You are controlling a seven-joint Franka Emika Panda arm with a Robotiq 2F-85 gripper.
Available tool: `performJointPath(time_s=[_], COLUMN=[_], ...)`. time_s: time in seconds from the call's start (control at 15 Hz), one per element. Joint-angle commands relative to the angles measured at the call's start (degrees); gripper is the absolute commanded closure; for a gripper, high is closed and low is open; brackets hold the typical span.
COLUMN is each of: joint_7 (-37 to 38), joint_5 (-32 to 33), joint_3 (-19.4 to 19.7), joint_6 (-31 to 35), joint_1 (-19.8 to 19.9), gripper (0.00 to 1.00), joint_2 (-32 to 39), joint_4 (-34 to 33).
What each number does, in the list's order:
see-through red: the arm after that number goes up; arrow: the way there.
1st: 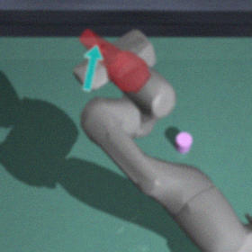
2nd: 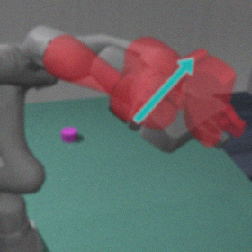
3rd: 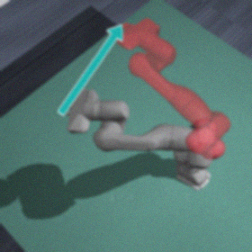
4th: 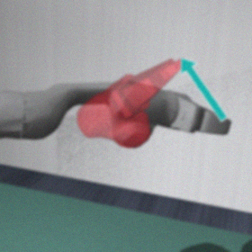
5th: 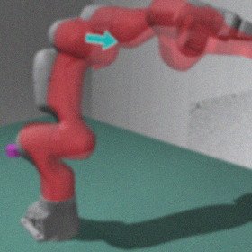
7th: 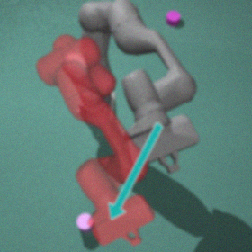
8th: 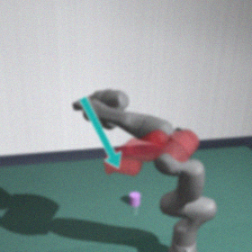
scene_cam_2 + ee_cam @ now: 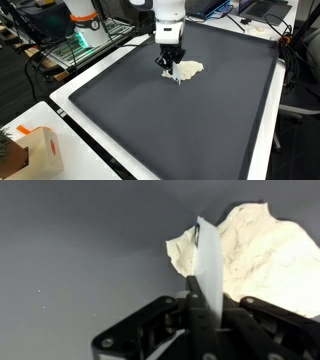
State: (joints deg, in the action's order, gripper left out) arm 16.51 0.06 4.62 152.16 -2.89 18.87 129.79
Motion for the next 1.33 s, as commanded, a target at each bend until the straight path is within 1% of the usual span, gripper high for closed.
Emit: performJointPath(time_s=[0.0,0.33,0.73,1.07,1.27], joint_7=[-1.5,-3.1,-2.1,-3.2,-1.8], joint_5=[-2.7,-4.8,-3.6,-4.1,-2.7], joint_3=[-1.6,-2.8,-2.3,-3.1,-2.4], joint_6=[2.0,2.6,1.7,1.8,1.8], joint_1=[0.9,1.1,0.4,0.7,0.3], gripper=[0.99,0.99,0.99,0.99,0.99], joint_2=[2.1,0.7,-0.5,-2.0,-3.1], joint_4=[6.4,8.8,10.7,12.9,14.5])
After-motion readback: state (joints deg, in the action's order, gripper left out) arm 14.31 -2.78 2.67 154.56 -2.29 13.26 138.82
